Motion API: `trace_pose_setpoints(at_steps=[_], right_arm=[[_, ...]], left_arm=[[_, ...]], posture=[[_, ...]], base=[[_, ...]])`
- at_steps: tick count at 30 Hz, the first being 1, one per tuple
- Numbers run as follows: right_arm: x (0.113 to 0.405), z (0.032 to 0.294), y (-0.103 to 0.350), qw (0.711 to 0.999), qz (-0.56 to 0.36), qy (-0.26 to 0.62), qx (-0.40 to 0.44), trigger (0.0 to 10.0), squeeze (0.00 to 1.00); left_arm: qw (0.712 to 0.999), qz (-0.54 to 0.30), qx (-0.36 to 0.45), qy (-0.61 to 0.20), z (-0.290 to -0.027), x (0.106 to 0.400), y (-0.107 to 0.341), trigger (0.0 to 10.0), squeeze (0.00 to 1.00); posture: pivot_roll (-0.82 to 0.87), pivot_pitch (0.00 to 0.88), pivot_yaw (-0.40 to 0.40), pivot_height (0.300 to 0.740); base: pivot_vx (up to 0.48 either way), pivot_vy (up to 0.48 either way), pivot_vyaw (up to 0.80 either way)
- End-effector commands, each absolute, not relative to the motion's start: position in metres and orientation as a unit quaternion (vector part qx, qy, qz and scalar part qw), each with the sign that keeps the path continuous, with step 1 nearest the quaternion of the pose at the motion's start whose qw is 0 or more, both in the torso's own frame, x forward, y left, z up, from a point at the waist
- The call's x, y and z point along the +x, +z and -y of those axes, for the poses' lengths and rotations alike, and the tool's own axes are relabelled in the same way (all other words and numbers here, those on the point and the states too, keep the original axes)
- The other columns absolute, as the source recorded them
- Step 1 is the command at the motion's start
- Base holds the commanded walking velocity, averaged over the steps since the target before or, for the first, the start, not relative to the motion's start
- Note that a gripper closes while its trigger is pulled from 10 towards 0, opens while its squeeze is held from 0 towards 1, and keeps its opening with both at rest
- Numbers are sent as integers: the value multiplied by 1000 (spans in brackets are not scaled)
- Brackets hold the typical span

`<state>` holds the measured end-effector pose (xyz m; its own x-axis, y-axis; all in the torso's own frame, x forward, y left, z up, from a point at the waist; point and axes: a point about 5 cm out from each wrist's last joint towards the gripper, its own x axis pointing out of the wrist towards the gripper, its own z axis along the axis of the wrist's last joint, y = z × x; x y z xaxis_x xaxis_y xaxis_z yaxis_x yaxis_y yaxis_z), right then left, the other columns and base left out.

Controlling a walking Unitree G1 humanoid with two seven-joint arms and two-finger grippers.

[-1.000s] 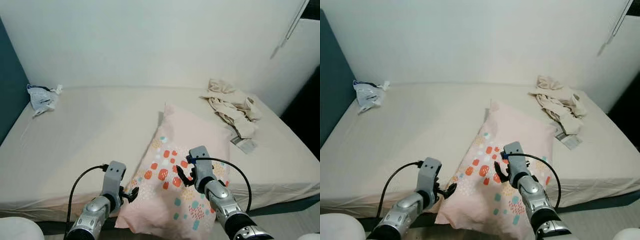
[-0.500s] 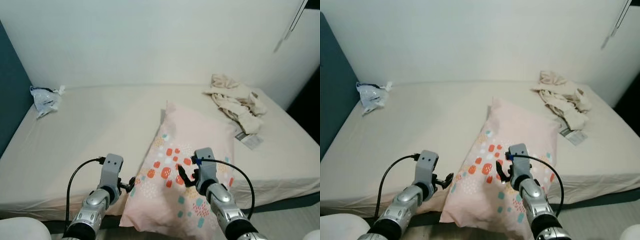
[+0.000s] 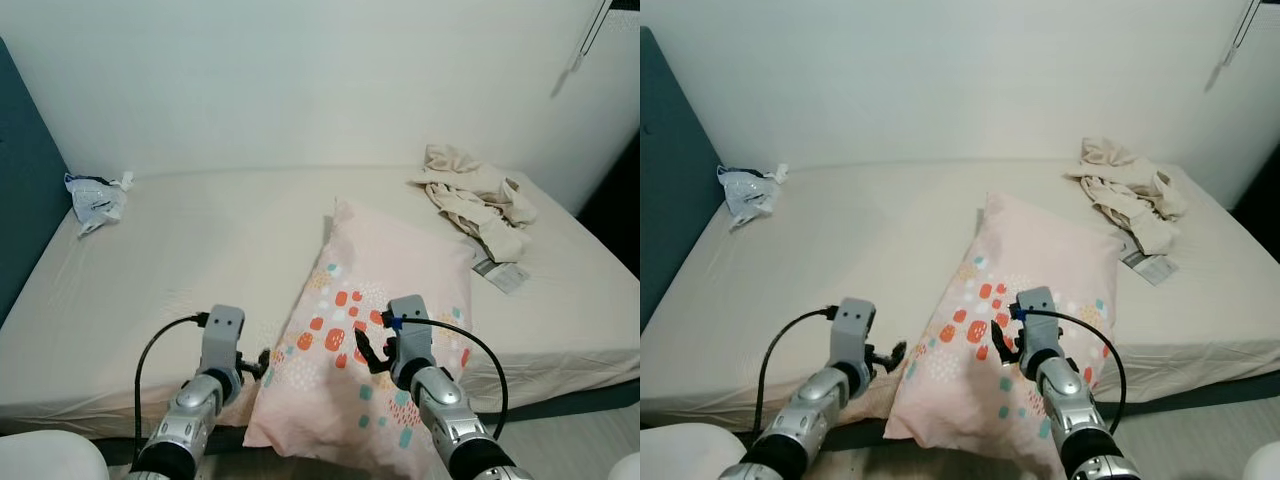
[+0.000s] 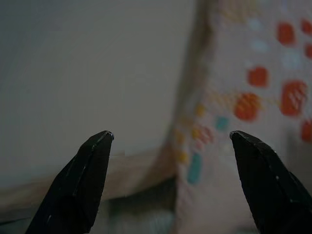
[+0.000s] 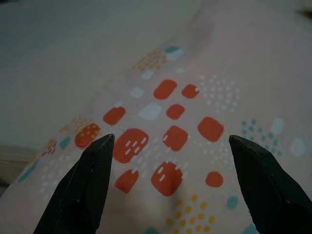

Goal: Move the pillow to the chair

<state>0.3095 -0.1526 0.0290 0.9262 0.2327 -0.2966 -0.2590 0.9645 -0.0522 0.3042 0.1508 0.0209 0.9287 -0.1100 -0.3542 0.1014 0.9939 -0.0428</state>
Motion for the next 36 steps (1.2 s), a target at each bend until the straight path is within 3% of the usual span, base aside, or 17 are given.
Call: trace_pose_setpoints(at_steps=[1,17,22,36], right_arm=[[312,149,32,980,-136,133,-50,10000,0],[316,147,37,981,-130,137,-54,10000,0],[316,136,36,982,-122,127,-66,10000,0],[309,124,29,978,-124,143,-92,10000,0]], left_arm=[[983,-180,-12,-44,-152,303,20,10000,0],[989,-143,18,17,-165,301,26,10000,0],[994,-91,6,61,-169,311,47,10000,0],[995,-84,15,54,-160,307,46,10000,0]], posture=[[-73,27,-56,670],[-61,19,-57,689],[-61,16,-59,689],[-42,21,-85,689]], base=[[0,0,0],[0,0,0],[0,0,0],[0,0,0]])
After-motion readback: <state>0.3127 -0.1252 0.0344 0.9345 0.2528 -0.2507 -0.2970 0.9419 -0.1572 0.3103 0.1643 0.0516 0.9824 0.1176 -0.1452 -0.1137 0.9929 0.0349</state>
